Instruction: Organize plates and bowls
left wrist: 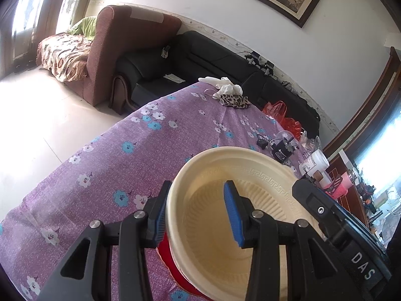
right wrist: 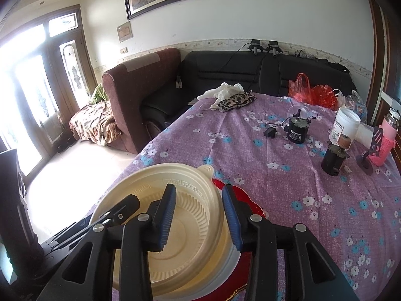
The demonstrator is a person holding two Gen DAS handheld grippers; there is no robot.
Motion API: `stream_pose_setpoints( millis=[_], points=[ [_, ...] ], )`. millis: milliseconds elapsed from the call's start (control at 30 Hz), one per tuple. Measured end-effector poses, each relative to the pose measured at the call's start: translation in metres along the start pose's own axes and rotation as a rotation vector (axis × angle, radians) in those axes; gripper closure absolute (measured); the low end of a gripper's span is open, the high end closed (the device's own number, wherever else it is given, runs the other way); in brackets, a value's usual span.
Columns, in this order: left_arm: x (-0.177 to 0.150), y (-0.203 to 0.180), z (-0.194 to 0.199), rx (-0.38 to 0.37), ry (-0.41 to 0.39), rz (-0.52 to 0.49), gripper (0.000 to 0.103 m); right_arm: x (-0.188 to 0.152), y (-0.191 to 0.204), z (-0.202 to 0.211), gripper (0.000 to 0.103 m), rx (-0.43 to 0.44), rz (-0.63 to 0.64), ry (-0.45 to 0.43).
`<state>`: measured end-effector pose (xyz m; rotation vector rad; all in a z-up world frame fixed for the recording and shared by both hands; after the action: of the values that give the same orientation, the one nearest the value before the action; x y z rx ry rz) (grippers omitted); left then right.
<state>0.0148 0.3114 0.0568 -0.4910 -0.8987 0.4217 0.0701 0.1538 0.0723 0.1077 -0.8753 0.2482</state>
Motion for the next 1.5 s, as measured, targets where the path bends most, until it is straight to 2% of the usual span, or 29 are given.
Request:
stream_pose_setpoints(
  millis=[433,533,600,633,1167,1500],
  points=[
    [-0.001,-0.007,0.003,-0.009,-0.002,-0.009,0.063,0.004,-0.008,0.013,0.050,-0.002,-0.027,-0.039],
    [-0.002,-0.007,0.007,-0.005,-0.007,-0.001,0.053,0.004,-0.013,0.015,0.049,0.002,-0.044,-0.040],
    [-0.002,-0.006,0.009,-0.001,-0.019,0.005,0.043,0.003,-0.017,0.017,0.046,0.004,-0.055,-0.042],
    [-0.001,-0.006,0.011,0.002,-0.024,0.005,0.042,0.002,-0.019,0.018,0.045,0.004,-0.061,-0.043],
    [-0.007,-0.018,0.025,0.017,-0.040,-0.015,0.034,-0.012,-0.050,0.035,0.039,0.008,-0.123,-0.045],
    [-0.012,-0.032,0.042,0.057,-0.077,-0.060,0.032,-0.027,-0.070,0.041,0.036,0.013,-0.160,-0.037]
  ],
)
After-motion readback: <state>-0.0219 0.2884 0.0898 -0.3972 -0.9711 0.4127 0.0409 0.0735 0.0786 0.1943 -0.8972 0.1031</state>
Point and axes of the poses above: each gripper's, at about its wrist camera, not at the fingertips, and z roughly against the way its jaws point, y to its left, x to its top, the point moved 6 cm from there along -z, roughly the way its jaws point, and after that the axes turned 13 degrees about -x, right-handed, at the moved point
